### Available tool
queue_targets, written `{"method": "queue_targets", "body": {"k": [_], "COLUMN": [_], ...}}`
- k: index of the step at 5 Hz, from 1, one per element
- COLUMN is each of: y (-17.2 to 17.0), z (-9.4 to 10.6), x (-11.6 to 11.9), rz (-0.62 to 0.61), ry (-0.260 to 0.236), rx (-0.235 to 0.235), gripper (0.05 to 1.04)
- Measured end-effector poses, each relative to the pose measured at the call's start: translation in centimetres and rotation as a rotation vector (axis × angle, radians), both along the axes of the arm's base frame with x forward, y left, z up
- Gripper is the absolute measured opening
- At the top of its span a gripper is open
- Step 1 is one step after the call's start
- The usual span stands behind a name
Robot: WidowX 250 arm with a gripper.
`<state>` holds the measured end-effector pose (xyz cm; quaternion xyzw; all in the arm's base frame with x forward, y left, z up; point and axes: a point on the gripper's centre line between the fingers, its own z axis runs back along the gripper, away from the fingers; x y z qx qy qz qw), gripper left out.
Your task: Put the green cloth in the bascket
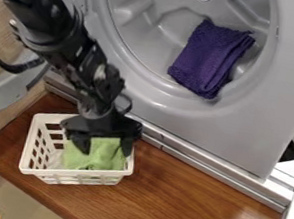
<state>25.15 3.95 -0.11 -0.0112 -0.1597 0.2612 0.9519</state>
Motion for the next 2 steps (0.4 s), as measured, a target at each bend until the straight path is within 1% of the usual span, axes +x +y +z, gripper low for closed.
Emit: {"method": "queue_targets", "body": {"k": [1,2], "y": [-0.5,-1.1], "z": [2.2,4.1], "x": [-0.3,-1.0], "rz": [-0.010,-0.017], "ry": [-0.042,-0.094], "rx": [-0.013,0.009], "gripper": [1.001,1.001]}}
